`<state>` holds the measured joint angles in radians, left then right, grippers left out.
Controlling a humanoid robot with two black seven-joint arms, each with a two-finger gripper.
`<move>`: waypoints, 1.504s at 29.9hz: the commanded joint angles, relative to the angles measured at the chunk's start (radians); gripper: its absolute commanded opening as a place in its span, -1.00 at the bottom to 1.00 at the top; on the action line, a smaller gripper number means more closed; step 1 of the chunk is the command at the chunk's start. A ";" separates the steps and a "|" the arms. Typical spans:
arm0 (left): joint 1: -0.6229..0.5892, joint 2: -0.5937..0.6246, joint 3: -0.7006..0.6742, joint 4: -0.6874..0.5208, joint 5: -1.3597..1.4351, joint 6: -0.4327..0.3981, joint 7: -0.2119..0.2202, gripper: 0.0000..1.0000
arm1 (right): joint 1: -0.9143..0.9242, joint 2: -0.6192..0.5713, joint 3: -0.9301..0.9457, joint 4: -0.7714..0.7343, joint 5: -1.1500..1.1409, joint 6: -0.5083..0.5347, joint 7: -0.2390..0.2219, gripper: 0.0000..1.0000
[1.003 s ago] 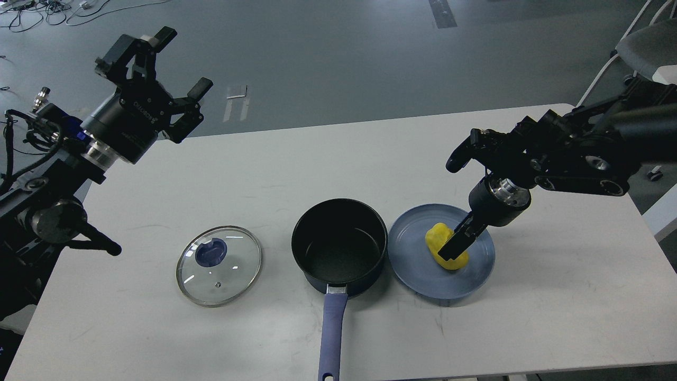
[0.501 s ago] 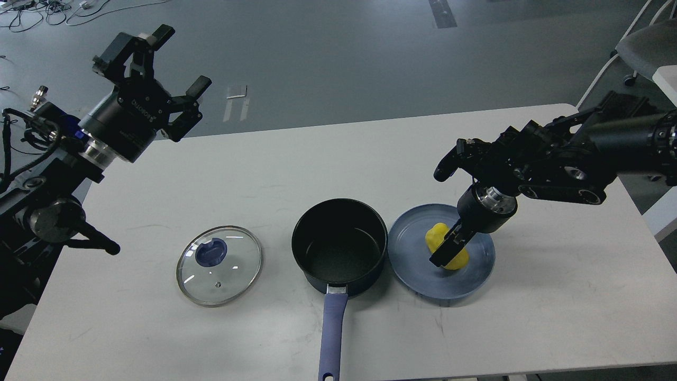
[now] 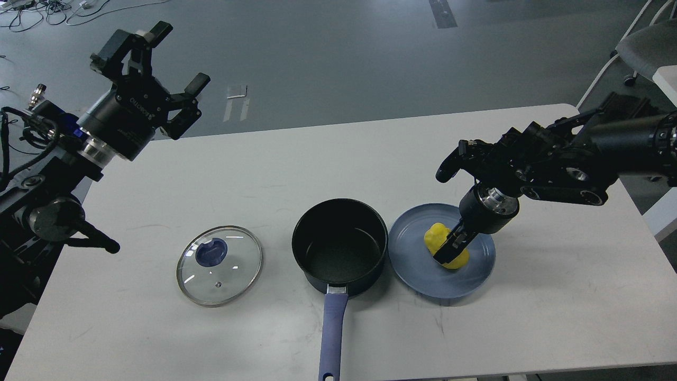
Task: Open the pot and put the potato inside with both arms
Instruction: 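Carry the potato with the right gripper over the open pot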
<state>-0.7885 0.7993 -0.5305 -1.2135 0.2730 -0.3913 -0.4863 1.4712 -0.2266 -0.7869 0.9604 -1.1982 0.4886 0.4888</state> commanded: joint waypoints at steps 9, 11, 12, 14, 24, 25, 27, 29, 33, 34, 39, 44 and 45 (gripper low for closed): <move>-0.002 0.001 -0.003 0.000 0.000 -0.024 0.002 0.95 | 0.150 -0.071 0.165 0.040 0.025 0.000 0.000 -0.44; -0.002 0.001 -0.003 0.000 0.000 -0.024 0.002 0.95 | 0.164 -0.062 0.172 0.035 0.060 0.000 0.000 -0.44; -0.002 0.001 -0.003 -0.001 0.000 -0.024 0.002 0.95 | 0.176 -0.045 0.172 0.035 0.102 0.000 0.000 -0.44; -0.002 0.000 -0.002 -0.001 0.000 -0.024 0.003 0.95 | 0.184 -0.007 0.172 0.034 0.158 0.000 0.000 -0.44; -0.002 0.003 -0.003 -0.001 0.000 -0.024 0.003 0.95 | 0.169 0.174 0.161 0.001 0.250 0.000 0.000 -0.43; -0.002 0.003 -0.003 -0.001 0.000 -0.024 0.003 0.95 | 0.166 0.196 0.159 -0.002 0.264 0.000 0.000 -0.43; -0.002 0.003 -0.003 -0.001 0.000 -0.024 0.003 0.95 | 0.153 0.225 0.159 -0.009 0.279 0.000 0.000 -0.43; -0.002 0.003 -0.003 -0.001 0.000 -0.024 0.003 0.95 | 0.141 0.227 0.158 -0.019 0.290 0.000 0.000 -0.43; -0.002 0.005 -0.003 -0.001 0.000 -0.024 0.003 0.96 | 0.117 0.227 0.149 -0.032 0.296 0.000 0.000 -0.42; -0.002 0.005 -0.003 -0.001 0.000 -0.024 0.003 0.95 | 0.110 0.227 0.143 -0.041 0.296 0.000 0.000 -0.42; -0.002 0.005 -0.003 -0.001 0.000 -0.024 0.005 0.95 | 0.100 0.227 0.126 -0.048 0.296 0.000 0.000 -0.39; 0.000 0.005 -0.003 -0.001 0.000 -0.024 0.003 0.95 | 0.098 0.227 0.117 -0.062 0.296 0.000 0.000 -0.16; 0.000 0.005 -0.003 -0.001 0.000 -0.024 0.003 0.95 | 0.098 0.227 0.117 -0.062 0.296 0.000 0.000 0.02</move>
<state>-0.7902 0.8038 -0.5338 -1.2150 0.2730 -0.4149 -0.4819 1.5695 0.0001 -0.6678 0.9017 -0.9020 0.4886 0.4887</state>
